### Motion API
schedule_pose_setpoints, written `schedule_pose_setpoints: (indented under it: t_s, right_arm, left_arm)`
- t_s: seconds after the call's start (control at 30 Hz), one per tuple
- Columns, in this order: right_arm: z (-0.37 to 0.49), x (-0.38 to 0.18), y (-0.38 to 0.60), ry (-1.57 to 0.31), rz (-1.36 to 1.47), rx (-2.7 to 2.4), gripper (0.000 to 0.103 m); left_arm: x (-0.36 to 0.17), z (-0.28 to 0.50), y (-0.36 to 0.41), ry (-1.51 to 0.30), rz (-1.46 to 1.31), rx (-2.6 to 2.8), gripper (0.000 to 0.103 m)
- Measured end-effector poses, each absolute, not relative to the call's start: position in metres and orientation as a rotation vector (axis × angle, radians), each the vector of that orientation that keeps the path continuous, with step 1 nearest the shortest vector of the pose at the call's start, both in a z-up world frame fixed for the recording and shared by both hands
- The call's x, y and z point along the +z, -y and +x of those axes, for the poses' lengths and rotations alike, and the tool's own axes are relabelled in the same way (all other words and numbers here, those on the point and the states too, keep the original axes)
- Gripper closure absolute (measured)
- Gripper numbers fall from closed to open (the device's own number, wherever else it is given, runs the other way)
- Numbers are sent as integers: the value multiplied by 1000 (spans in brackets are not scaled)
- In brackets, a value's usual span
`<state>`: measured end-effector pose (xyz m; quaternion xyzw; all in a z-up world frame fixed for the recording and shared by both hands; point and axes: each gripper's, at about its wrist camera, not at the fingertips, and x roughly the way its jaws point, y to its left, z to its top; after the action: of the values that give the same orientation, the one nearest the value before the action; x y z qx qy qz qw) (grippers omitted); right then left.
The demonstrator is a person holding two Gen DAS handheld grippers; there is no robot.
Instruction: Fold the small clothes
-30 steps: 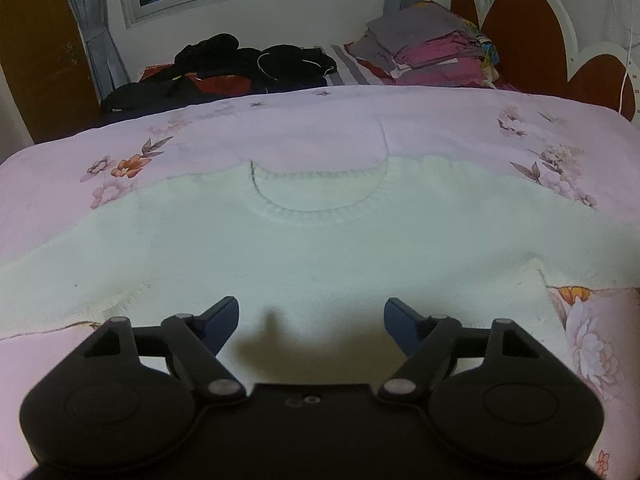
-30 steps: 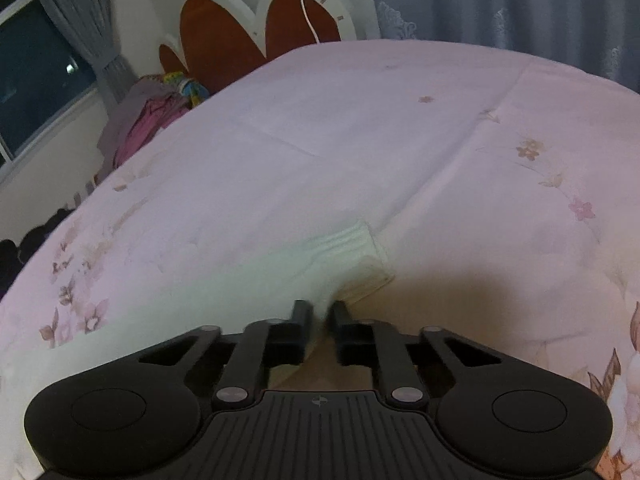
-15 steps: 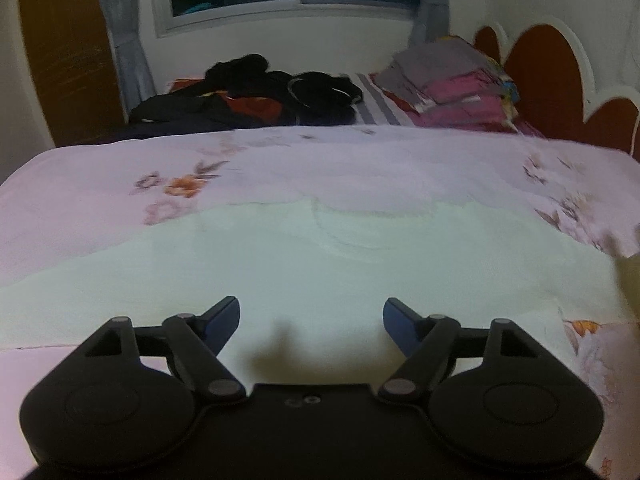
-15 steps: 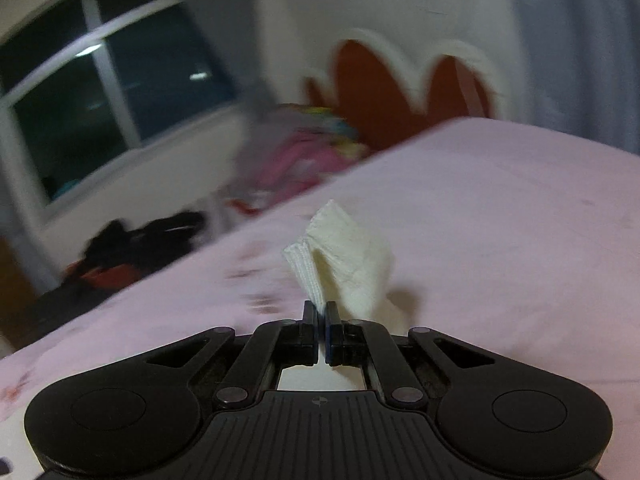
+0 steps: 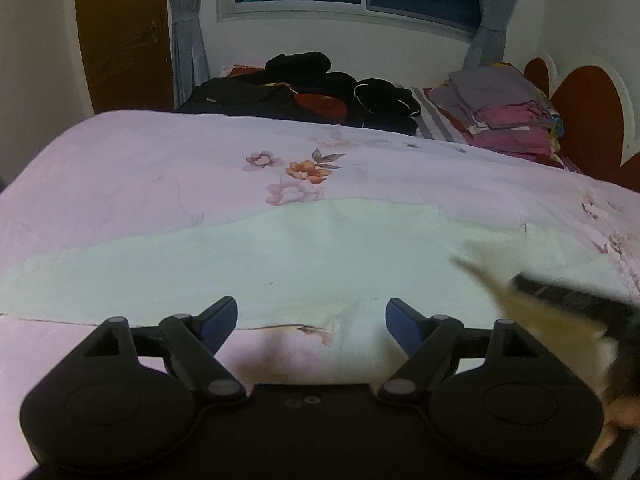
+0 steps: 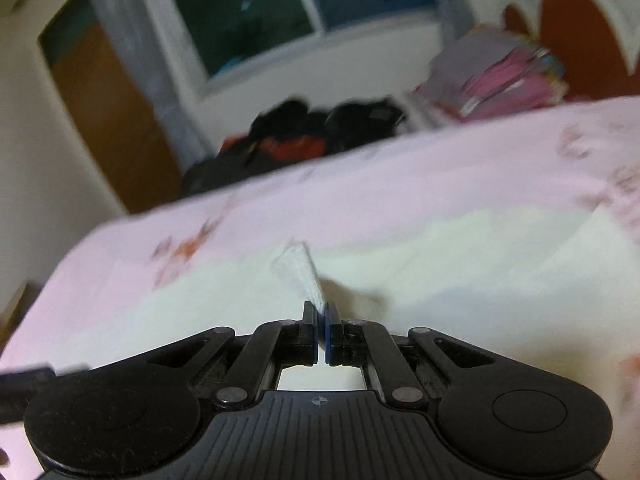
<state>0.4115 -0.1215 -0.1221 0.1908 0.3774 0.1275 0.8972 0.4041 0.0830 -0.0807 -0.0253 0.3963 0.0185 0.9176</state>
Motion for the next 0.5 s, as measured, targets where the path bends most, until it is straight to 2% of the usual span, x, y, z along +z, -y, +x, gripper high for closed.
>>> schedule_pose_setpoints:
  t_s: [0.13,0.17,0.23,0.27,0.43,0.5]
  right_arm:
    - [412,-142,100,-860,365,277,100]
    - [412,-143,102,-867,370,281,94]
    - [412,-141,112,-853,390,284,66]
    - [405,-136,117,-832,381,269,47]
    - [387,-123,161,-760,275,157,45]
    - [381,-124,183,-762,254,96,45]
  left_arm:
    - [-86,410,-84,-838,-81,-2,18]
    - [-88,413,-82,-850,-93,-20,18]
    - [-94,418,-77,-877,-128,-61,18]
    - [-97,421,-74,-893,-147,-83,18]
    - [-122,448,-42,-981,-232,-181,19]
    - [-135,458,-30,-1013,-254,-212,34]
